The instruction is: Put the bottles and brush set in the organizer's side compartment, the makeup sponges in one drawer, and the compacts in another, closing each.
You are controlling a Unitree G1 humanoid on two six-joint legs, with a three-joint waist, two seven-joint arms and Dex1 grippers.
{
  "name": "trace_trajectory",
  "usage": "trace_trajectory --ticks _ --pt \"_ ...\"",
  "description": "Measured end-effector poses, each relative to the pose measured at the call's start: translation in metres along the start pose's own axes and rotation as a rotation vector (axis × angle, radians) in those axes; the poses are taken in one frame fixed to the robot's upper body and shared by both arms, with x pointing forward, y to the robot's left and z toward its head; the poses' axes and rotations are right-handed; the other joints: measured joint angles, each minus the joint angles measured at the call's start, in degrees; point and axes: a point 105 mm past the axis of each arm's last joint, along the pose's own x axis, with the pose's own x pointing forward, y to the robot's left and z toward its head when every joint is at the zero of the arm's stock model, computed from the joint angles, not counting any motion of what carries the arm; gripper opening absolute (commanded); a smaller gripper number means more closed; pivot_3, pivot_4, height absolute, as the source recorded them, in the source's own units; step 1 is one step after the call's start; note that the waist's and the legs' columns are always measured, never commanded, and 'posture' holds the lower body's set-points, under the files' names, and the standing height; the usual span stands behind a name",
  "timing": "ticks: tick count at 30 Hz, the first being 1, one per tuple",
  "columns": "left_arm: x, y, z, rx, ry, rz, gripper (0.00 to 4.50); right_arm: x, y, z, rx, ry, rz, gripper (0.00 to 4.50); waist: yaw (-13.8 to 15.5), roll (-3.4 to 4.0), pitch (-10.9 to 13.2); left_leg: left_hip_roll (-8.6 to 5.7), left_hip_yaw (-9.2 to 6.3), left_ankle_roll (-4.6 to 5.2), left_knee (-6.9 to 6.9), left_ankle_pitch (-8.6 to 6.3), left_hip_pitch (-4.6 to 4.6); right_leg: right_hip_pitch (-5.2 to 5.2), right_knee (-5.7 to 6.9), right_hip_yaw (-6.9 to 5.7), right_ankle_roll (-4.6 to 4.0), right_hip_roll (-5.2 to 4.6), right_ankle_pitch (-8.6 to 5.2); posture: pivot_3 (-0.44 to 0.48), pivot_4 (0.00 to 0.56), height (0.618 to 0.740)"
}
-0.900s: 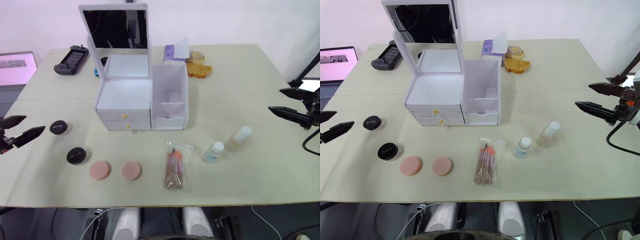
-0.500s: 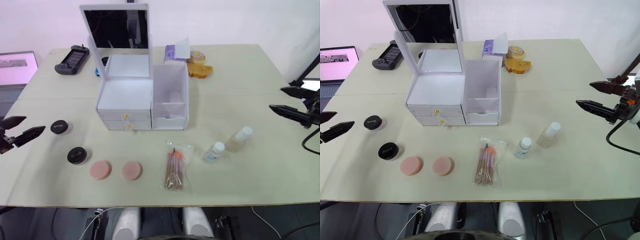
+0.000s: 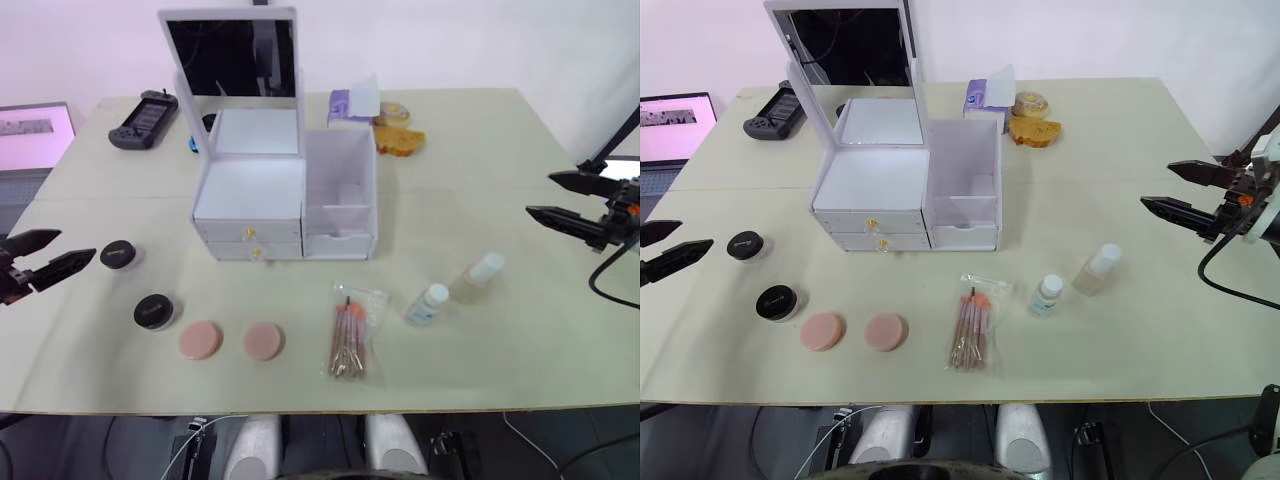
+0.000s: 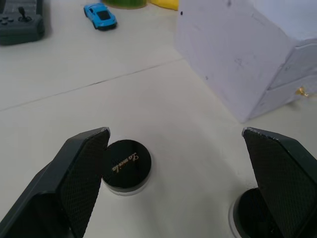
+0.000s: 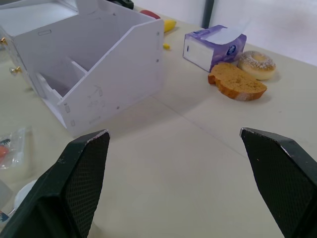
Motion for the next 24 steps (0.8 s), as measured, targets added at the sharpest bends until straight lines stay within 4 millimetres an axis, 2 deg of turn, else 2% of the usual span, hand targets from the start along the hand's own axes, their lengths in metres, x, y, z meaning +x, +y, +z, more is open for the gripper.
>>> trace_trajectory --ticks 4,6,9,11,13,15,19,22,24 --pt "0.009 -0.012 0.033 -0.022 -0.104 -0.098 4.5 0.001 0.002 0.004 0.035 -0.005 -0.001 4.46 0.0 -0.01 0.0 0.0 -0.01 0.0 0.05 0.0 -0.02 0.01 0.01 0.0 0.01 0.0 0.0 0.0 0.15 0.74" --pt "0.018 -0.025 0.052 -0.006 -0.149 -0.178 4.5 0.0 0.004 0.009 0.075 -0.009 0.0 4.46 0.1 0.02 0.0 0.0 -0.02 0.0 0.05 0.0 -0.04 0.01 0.01 0.0 0.01 0.0 0.0 0.0 0.15 0.74" --pt "0.041 -0.07 0.087 0.036 -0.192 -0.408 4.5 -0.005 0.02 0.031 0.076 -0.002 0.029 4.46 0.4 0.02 0.0 -0.02 -0.07 0.0 0.07 0.0 -0.09 0.01 0.01 -0.01 0.02 0.0 0.01 0.0 0.15 0.74" --pt "0.051 -0.094 0.099 0.05 -0.18 -0.525 4.5 -0.007 0.034 0.047 0.057 -0.019 0.049 4.46 0.3 0.01 0.0 -0.02 -0.07 0.0 0.05 0.0 -0.08 0.02 0.01 -0.01 0.03 0.0 0.0 0.0 0.15 0.74" --pt "0.063 -0.116 0.106 0.05 -0.164 -0.629 4.5 -0.011 0.051 0.051 0.077 0.0 0.063 4.46 0.2 0.0 0.0 -0.02 -0.08 0.01 0.05 -0.01 -0.07 0.02 0.02 -0.01 0.05 0.03 -0.01 0.0 0.15 0.74" --pt "0.078 -0.143 0.11 0.055 -0.149 -0.753 4.5 -0.016 0.074 0.046 0.106 0.061 0.088 4.46 0.4 -0.04 0.0 -0.02 -0.12 0.02 0.1 -0.01 -0.08 0.06 0.03 -0.02 0.07 0.06 -0.02 0.0 0.15 0.74" --pt "0.098 -0.183 0.118 0.08 -0.14 -0.92 4.5 -0.03 0.118 0.036 0.11 0.138 0.122 4.46 1.1 -0.16 0.0 -0.02 -0.13 0.02 0.17 -0.01 -0.06 0.12 0.01 -0.01 0.11 0.09 -0.05 0.0 0.15 0.74" --pt "0.109 -0.201 0.118 0.096 -0.116 -0.992 4.5 -0.04 0.136 0.027 0.127 0.167 0.072 4.46 1.3 -0.25 0.1 -0.02 -0.08 0.02 0.22 -0.01 -0.06 0.13 -0.03 0.01 0.12 0.08 -0.06 0.0 0.15 0.74" --pt "0.122 -0.215 0.12 0.166 -0.072 -1.015 4.5 -0.052 0.143 0.012 0.182 0.186 -0.02 4.46 2.1 -0.55 0.2 -0.02 -0.2 0.02 0.22 -0.01 -0.09 0.17 -0.04 -0.03 0.14 0.14 -0.1 0.0 0.15 0.74"
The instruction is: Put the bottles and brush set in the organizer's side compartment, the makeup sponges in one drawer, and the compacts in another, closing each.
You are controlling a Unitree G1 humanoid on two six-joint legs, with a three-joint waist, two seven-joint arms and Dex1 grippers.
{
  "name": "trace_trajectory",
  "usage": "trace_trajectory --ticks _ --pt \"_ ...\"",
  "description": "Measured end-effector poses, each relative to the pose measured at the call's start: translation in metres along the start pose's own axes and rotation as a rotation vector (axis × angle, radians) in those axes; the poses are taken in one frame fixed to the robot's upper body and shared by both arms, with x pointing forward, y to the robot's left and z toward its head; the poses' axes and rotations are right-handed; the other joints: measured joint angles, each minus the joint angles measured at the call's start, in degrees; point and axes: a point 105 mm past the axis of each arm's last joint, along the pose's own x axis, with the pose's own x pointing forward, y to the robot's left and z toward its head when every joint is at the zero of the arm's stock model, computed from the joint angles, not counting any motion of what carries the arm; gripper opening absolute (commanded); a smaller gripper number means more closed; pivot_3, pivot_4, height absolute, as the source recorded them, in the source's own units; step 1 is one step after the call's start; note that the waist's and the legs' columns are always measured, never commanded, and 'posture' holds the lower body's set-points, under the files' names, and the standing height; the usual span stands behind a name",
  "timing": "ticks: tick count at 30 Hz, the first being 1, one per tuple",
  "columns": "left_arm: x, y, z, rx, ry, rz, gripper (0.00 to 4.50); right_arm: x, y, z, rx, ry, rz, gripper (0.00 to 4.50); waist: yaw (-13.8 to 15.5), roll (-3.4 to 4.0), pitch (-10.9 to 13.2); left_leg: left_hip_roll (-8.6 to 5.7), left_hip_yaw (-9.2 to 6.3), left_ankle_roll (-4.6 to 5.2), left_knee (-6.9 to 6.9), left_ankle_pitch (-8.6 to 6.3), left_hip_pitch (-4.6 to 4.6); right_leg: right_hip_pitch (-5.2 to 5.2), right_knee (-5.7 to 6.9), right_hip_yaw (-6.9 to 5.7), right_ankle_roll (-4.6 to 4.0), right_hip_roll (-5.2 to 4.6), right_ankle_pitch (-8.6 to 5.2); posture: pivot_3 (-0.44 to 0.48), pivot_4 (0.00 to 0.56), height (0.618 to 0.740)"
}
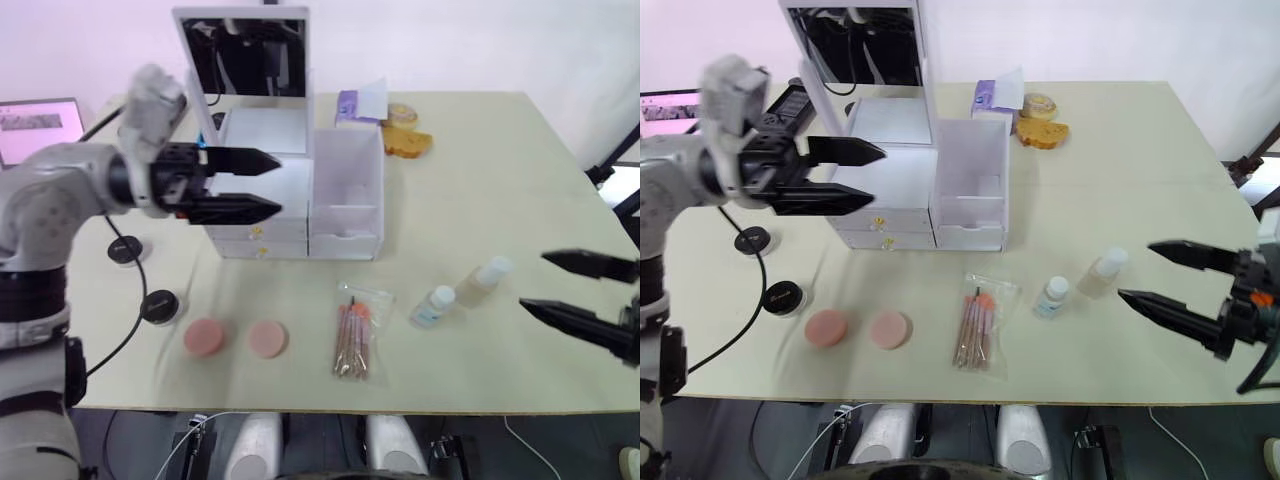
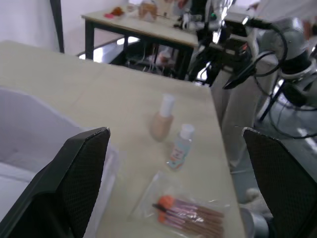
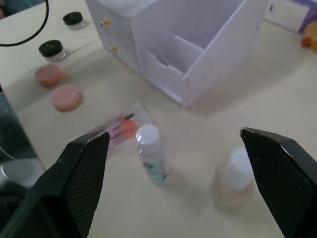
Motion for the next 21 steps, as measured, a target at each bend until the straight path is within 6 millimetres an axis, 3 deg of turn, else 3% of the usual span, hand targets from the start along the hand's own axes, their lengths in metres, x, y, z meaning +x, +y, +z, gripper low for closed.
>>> trace_trajectory --ticks 3,6,12,18,21 --pt "0.026 -0.004 0.014 0.081 0.027 -0.079 4.5 -0.01 0.012 -0.024 0.069 0.015 -0.085 4.46 0.8 -0.02 0.0 -0.06 -0.02 0.0 0.06 0.0 -0.19 0.01 -0.16 -0.06 0.06 -0.08 -0.04 0.0 0.15 0.74" --pt "0.04 -0.008 0.023 0.134 0.04 -0.136 4.5 -0.021 0.014 -0.027 0.038 -0.005 -0.182 4.46 0.3 -0.01 0.0 -0.05 0.06 0.0 0.03 -0.01 -0.17 0.03 -0.3 -0.03 0.04 -0.11 -0.03 0.0 0.15 0.74" --pt "0.048 -0.002 0.011 0.136 0.092 -0.157 4.5 -0.036 0.017 -0.034 0.013 0.009 -0.298 4.46 -0.6 -0.04 0.0 0.0 0.06 0.01 -0.05 -0.01 -0.07 0.02 -0.23 -0.03 -0.13 -0.1 -0.13 0.0 0.15 0.74" --pt "0.045 -0.003 0.007 0.149 0.098 -0.165 4.5 -0.008 0.012 -0.041 -0.021 0.01 -0.314 4.46 -0.4 -0.02 0.0 -0.01 0.06 0.01 -0.01 -0.01 -0.13 0.01 -0.29 -0.03 -0.21 -0.14 -0.12 0.0 0.15 0.74" --pt "0.039 -0.001 -0.002 0.131 0.105 -0.123 4.5 0.01 0.003 -0.035 -0.06 -0.056 -0.318 4.46 -0.5 0.0 0.0 -0.02 0.06 0.01 -0.02 -0.01 -0.13 0.0 -0.29 -0.03 -0.22 -0.15 -0.1 0.0 0.15 0.74"
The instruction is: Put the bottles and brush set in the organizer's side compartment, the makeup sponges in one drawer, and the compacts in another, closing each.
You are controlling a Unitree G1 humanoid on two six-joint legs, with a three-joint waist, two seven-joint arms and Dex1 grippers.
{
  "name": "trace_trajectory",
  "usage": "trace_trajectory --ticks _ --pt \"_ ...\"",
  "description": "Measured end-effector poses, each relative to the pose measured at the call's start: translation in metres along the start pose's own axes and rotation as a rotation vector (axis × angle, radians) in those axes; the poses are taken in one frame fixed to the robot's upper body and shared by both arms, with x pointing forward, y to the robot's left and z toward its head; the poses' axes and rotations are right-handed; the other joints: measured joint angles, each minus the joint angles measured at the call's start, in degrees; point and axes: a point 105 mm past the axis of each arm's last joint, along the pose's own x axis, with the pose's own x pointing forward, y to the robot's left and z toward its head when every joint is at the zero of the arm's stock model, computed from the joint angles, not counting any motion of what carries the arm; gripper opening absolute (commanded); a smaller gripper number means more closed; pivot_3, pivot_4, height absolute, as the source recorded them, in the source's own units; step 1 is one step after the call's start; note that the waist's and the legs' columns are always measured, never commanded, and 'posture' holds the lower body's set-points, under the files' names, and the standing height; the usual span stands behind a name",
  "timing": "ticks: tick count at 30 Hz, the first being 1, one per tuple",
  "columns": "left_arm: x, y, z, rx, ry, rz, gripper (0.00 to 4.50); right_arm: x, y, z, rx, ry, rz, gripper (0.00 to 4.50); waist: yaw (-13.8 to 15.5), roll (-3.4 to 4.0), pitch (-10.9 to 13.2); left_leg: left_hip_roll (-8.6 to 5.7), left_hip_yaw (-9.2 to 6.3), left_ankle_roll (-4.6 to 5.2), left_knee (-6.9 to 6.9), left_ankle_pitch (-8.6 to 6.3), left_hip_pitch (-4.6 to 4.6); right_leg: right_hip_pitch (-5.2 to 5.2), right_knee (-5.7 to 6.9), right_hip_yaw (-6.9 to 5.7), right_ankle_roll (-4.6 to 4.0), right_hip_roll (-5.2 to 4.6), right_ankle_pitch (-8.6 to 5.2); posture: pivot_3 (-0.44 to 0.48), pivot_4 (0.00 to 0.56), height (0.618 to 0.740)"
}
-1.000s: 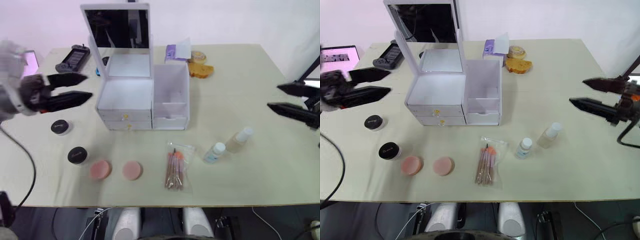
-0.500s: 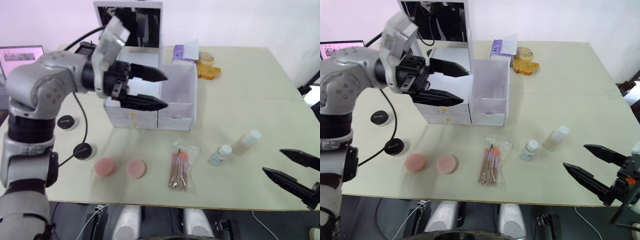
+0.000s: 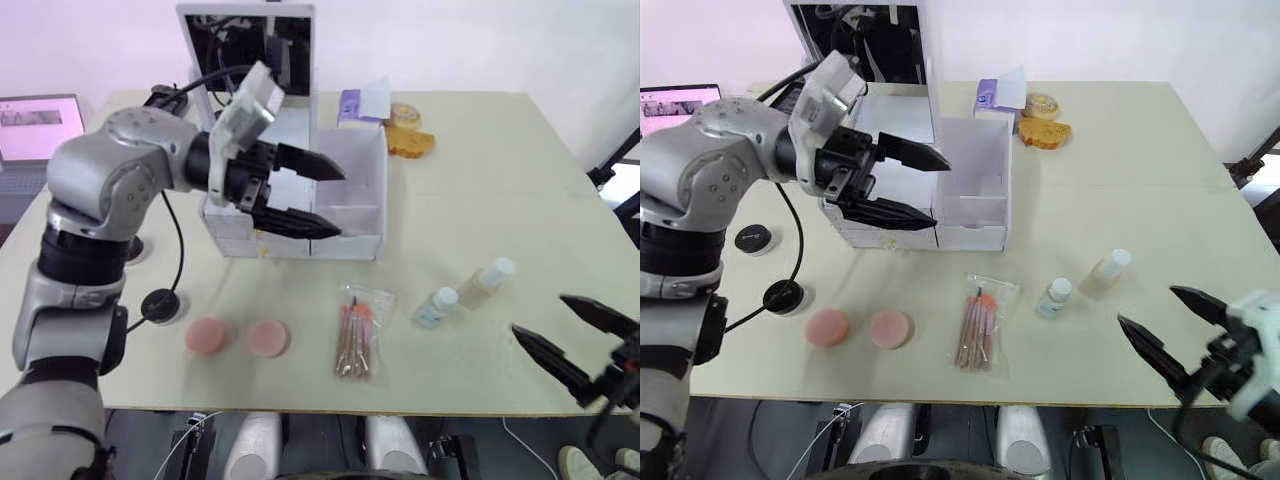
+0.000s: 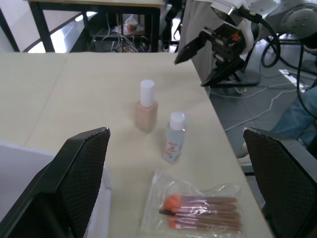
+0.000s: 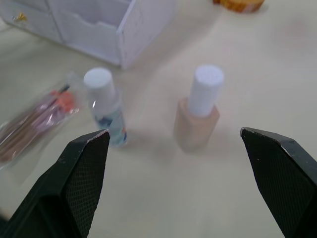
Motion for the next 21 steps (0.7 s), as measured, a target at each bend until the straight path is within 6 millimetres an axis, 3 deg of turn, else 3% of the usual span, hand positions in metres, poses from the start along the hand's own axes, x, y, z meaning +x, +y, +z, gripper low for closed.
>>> trace_trajectory --ticks 9,15,18,21 --pt "-0.019 0.0 -0.014 -0.03 0.029 0.139 4.5 0.037 -0.014 -0.024 -0.015 -0.005 0.02 4.46 0.2 -0.04 0.0 -0.04 -0.06 0.0 0.0 0.0 -0.07 -0.02 0.03 -0.03 0.1 0.01 0.0 0.0 0.15 0.74" --pt "-0.023 -0.005 -0.008 -0.01 0.012 0.178 4.5 0.051 -0.026 -0.035 -0.009 -0.018 0.016 4.46 0.0 -0.04 0.0 -0.03 -0.07 0.0 0.0 0.0 0.02 -0.01 0.13 -0.03 0.1 0.02 0.0 0.0 0.15 0.74" --pt "-0.024 -0.006 -0.005 -0.011 -0.001 0.188 4.5 0.057 -0.027 -0.037 -0.001 -0.033 0.026 3.58 0.0 -0.04 0.0 -0.03 -0.07 0.0 0.01 0.0 0.06 0.01 0.19 -0.02 0.11 0.02 0.0 0.0 0.15 0.74" --pt "-0.024 -0.005 -0.005 -0.015 -0.002 0.193 4.5 0.063 -0.025 -0.039 -0.01 -0.04 0.039 2.12 0.0 -0.04 0.0 -0.03 -0.07 0.0 0.02 0.0 0.07 0.01 0.21 -0.02 0.11 0.02 0.0 0.0 0.15 0.74"
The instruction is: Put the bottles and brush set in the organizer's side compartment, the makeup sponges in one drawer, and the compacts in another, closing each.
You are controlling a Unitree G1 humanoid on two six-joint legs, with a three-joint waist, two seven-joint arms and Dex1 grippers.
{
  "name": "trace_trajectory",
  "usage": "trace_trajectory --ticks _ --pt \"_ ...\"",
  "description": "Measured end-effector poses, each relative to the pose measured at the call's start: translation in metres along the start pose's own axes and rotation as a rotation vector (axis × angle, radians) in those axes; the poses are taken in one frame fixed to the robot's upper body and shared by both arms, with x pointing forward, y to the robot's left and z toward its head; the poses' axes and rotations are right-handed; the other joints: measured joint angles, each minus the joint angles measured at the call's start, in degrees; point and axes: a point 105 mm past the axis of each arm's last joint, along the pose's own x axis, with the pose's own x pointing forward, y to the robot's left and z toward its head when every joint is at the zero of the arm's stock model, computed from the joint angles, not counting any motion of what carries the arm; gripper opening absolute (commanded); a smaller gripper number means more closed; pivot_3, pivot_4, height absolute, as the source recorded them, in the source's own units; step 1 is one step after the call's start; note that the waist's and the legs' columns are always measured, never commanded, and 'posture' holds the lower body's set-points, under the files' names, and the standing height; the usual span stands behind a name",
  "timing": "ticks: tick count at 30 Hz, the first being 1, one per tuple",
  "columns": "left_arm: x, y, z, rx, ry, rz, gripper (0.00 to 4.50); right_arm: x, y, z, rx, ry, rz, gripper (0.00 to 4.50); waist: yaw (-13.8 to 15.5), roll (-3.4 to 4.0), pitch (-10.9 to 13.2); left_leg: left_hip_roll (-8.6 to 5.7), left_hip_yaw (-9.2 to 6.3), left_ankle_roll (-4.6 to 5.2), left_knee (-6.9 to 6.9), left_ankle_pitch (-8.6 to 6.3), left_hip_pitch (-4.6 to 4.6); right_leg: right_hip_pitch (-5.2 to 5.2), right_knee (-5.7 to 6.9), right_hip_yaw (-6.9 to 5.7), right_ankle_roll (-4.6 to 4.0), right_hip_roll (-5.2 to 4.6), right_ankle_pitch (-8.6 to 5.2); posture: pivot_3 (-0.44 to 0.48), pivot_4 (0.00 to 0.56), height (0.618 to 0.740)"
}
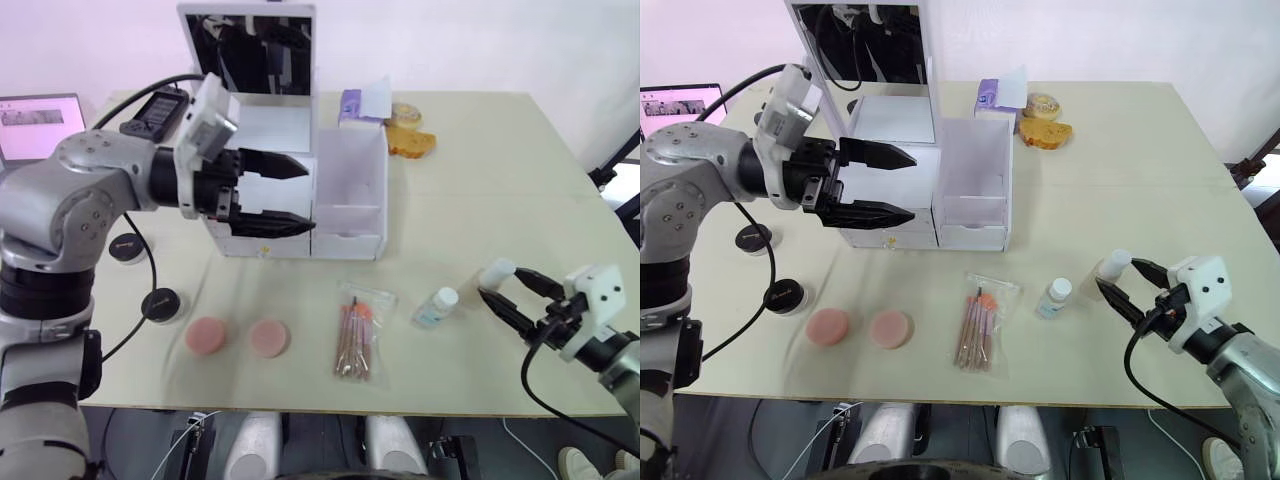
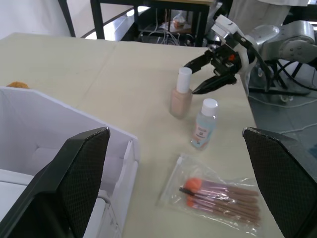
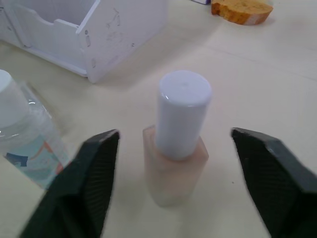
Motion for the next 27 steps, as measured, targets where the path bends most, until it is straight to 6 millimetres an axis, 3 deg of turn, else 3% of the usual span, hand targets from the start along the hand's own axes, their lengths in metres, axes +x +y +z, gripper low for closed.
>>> trace_trajectory --ticks 10,19,23,27 --pt "0.0 -0.001 0.001 -0.006 0.002 0.008 4.5 0.004 -0.001 -0.002 -0.018 -0.013 0.001 2.12 0.0 0.0 0.0 0.0 0.0 0.0 0.0 0.0 0.02 0.0 0.03 0.01 0.1 0.0 0.05 0.0 0.15 0.74" --pt "0.001 -0.001 0.001 -0.004 0.003 0.016 4.5 0.009 -0.004 0.008 -0.032 -0.053 0.005 2.12 0.0 0.0 0.0 0.0 0.01 0.0 0.0 0.0 0.02 0.0 0.03 0.01 0.1 0.0 0.06 0.0 0.15 0.74" --pt "0.001 -0.001 0.001 -0.007 0.002 0.02 4.5 0.01 -0.002 0.008 -0.034 -0.055 0.018 0.81 0.0 0.0 0.0 0.0 0.01 0.0 0.0 0.0 0.03 0.0 0.03 0.01 0.1 0.0 0.06 0.0 0.15 0.74" --pt "0.002 -0.001 0.004 -0.004 -0.003 0.015 4.5 0.01 -0.003 0.009 -0.041 -0.064 0.017 0.73 0.0 0.0 0.0 0.0 0.01 0.0 0.02 0.0 0.05 0.04 0.03 0.01 0.11 0.0 0.06 0.0 0.15 0.74"
